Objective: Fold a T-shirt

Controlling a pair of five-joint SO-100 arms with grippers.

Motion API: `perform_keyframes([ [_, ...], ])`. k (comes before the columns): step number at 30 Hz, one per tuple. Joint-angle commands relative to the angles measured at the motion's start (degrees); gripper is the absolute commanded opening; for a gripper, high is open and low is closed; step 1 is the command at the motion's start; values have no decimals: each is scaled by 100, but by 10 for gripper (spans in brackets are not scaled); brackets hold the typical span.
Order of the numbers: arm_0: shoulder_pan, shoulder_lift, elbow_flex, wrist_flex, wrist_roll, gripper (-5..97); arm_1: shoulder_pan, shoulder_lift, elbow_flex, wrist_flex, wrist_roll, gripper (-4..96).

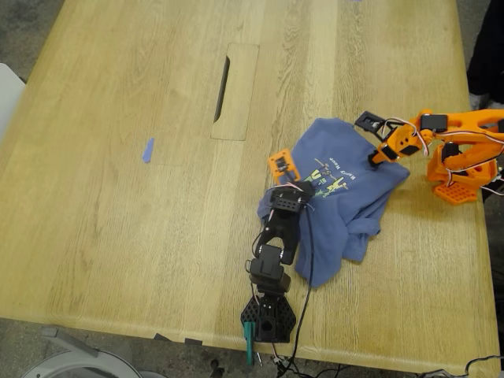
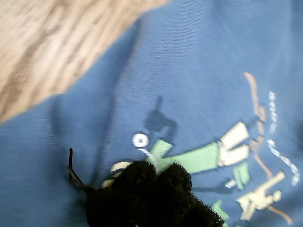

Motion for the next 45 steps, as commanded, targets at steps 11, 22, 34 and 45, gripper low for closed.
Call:
perform_keyframes([
  [11,-589,1248,-519,765,44,3,1529,1099,114,510,-202,0],
  [22,308,1151,-1670,1468,35,20,-18,-1099,-1934,-615,-97,-1],
  [34,-176,580,-562,1099,53,17,-729,-2531,-853,-2681,35,-1],
  [45,-650,246,97,844,158,20,-308,-2320,624,-3437,70,-1],
])
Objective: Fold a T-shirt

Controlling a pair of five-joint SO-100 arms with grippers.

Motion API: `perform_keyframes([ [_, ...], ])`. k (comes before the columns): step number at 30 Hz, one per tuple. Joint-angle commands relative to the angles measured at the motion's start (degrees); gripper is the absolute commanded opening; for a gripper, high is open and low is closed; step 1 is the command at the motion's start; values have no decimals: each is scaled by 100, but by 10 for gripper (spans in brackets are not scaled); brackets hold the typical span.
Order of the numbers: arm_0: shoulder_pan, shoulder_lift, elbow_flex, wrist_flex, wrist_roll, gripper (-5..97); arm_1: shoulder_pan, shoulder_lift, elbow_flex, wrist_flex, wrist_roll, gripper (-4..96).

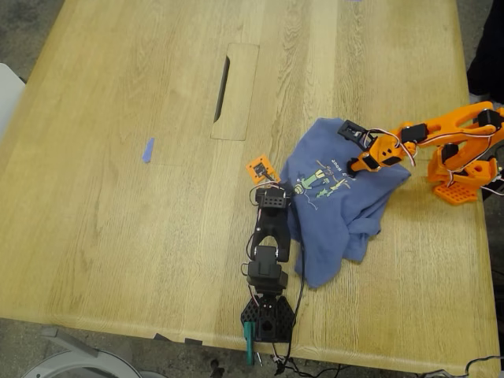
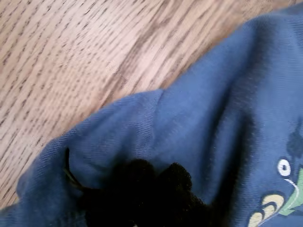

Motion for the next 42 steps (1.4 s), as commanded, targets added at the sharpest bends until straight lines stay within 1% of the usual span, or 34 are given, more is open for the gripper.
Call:
perform_keyframes([
  [1,-185,246,193,-114,79,20,246,308,396,-70,9,-1],
  [4,-422,527,536,-114,149,22,536,853,844,105,-18,-1],
  [8,-817,861,870,-114,290,26,976,1819,1336,747,-79,-1],
  [12,-1195,1002,967,-123,352,42,1380,3023,1749,1670,-132,-1],
  [18,-1652,1020,756,-167,387,45,1644,4834,2197,3155,-141,-1],
  [23,-1942,923,448,-352,475,46,2039,6231,2268,4553,-193,-1],
  [26,-2030,782,316,-492,527,46,2171,6812,2250,5115,-237,-1],
  [29,-2048,668,141,-571,501,62,2355,6812,2092,5133,-255,-1],
  [33,-2180,712,-62,-457,413,70,3129,6495,1828,4649,-325,-1],
  [38,-2733,1116,-88,-439,422,70,4588,6108,1521,3841,-563,-1],
  [42,-3445,1652,18,-431,466,67,6231,6267,1600,3313,-835,-1],
])
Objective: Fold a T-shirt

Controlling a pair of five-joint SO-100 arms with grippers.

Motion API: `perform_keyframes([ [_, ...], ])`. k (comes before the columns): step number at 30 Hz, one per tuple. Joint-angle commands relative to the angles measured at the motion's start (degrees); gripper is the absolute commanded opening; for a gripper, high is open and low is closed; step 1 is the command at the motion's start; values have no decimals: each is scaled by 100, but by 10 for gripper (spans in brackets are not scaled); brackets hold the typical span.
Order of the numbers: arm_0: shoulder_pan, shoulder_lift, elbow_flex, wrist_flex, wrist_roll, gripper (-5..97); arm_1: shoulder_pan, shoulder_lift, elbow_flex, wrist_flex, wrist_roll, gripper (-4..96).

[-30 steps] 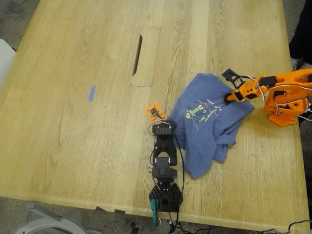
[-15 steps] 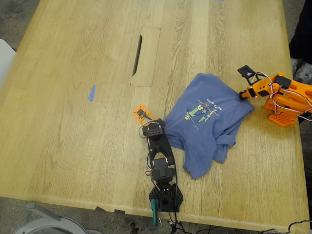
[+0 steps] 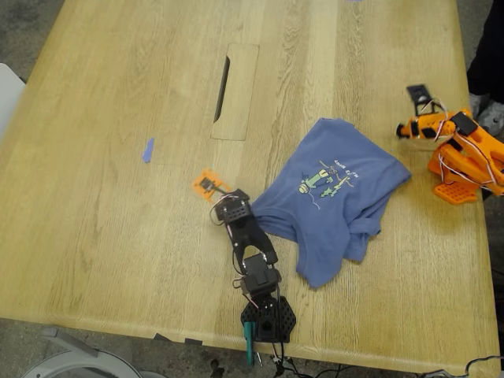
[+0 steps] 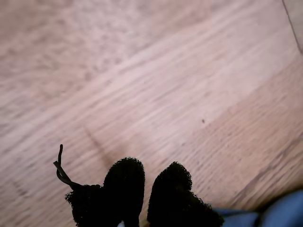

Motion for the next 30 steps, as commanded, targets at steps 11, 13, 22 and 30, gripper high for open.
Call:
perform_keyframes([
  [11,-2979,2382,1107,220,246,30,4614,1354,1011,-967,-1011,-1],
  [13,-3454,2716,1450,220,290,11,5019,1354,1020,-677,-1028,-1],
  [22,-5959,5019,3357,738,1556,0,6240,1371,1468,-545,-1644,-1],
  [30,-6231,8833,4562,3305,2285,-1,6434,1389,1652,510,-1670,-1],
])
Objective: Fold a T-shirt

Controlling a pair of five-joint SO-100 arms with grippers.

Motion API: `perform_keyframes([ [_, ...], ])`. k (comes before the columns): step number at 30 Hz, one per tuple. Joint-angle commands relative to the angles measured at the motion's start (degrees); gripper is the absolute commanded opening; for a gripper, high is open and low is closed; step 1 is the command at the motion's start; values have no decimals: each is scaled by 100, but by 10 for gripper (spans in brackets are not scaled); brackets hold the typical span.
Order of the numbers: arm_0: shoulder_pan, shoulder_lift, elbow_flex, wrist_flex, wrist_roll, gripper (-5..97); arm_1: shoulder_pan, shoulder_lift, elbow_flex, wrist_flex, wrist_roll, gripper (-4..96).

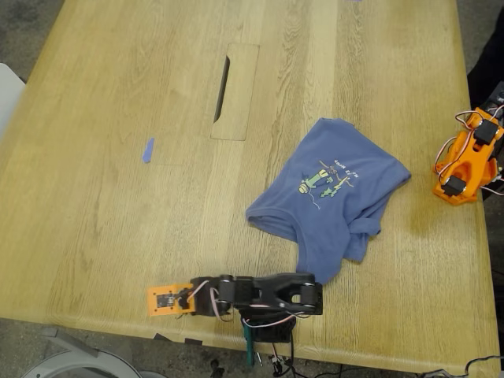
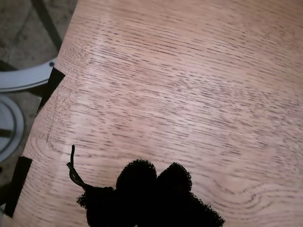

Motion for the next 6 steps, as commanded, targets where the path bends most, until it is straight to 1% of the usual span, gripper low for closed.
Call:
perform_keyframes([
  [1,-26,1433,-18,1538,88,-1,457,44,264,413,97,-1],
  [4,-53,1837,-18,2188,-97,-1,404,53,202,1187,466,-1],
  [5,-70,2013,-26,2461,-141,-1,404,53,202,1345,483,0],
  [6,-123,2004,-35,2584,-79,-1,457,62,255,1318,492,0],
])
